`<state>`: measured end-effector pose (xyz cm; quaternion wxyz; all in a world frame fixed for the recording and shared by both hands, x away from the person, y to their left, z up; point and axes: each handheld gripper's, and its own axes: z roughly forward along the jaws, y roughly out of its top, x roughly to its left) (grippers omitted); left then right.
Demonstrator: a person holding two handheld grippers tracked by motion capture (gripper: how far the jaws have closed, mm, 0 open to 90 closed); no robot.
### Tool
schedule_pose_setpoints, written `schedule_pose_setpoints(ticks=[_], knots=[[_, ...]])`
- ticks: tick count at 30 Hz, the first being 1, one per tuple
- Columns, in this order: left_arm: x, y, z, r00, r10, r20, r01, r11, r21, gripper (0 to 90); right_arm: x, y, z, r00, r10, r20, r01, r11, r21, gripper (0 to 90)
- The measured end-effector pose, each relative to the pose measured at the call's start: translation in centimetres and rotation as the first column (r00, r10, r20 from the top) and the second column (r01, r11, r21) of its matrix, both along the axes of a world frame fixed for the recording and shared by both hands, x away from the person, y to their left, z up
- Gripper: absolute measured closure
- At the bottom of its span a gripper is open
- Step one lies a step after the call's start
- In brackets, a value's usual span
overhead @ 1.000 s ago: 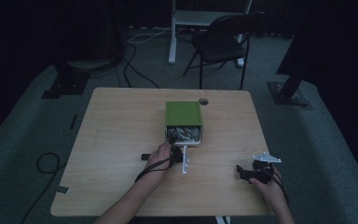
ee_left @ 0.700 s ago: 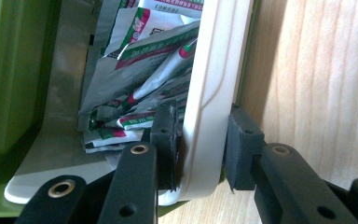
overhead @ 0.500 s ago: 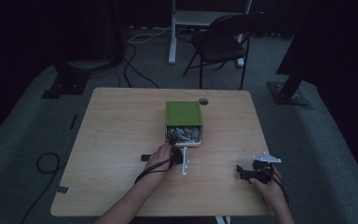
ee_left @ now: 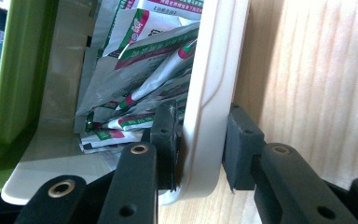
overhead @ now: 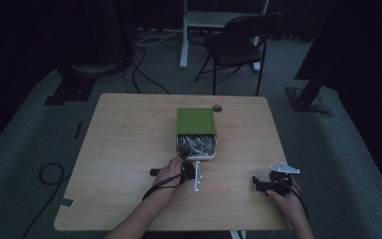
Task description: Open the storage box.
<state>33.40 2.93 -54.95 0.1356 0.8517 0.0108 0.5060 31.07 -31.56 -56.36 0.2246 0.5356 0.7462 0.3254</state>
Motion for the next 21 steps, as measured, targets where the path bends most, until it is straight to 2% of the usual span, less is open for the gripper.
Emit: schedule_pose_setpoints(ticks=[7, 15, 21], knots=[[-0.7, 0.0, 0.1, 1.0000, -0.006, -0.001, 0.006, 1.0000, 0.006, 69.8, 0.0, 0.0, 0.0, 1.0000, 0.000, 0.000, 0.000, 1.000, 0.000, 11.7], [-1.4, -0.1, 0.1, 1.0000, -0.005, -0.006, 0.005, 1.0000, -0.006, 69.7, 0.0, 0.0, 0.0, 1.0000, 0.000, 0.000, 0.000, 1.000, 0.000, 11.8], [-2.0, -0.1, 0.1, 0.9999, -0.007, -0.014, 0.007, 1.0000, 0.005, 69.9, 0.0, 0.0, 0.0, 1.0000, 0.000, 0.000, 0.000, 1.000, 0.000, 11.7]])
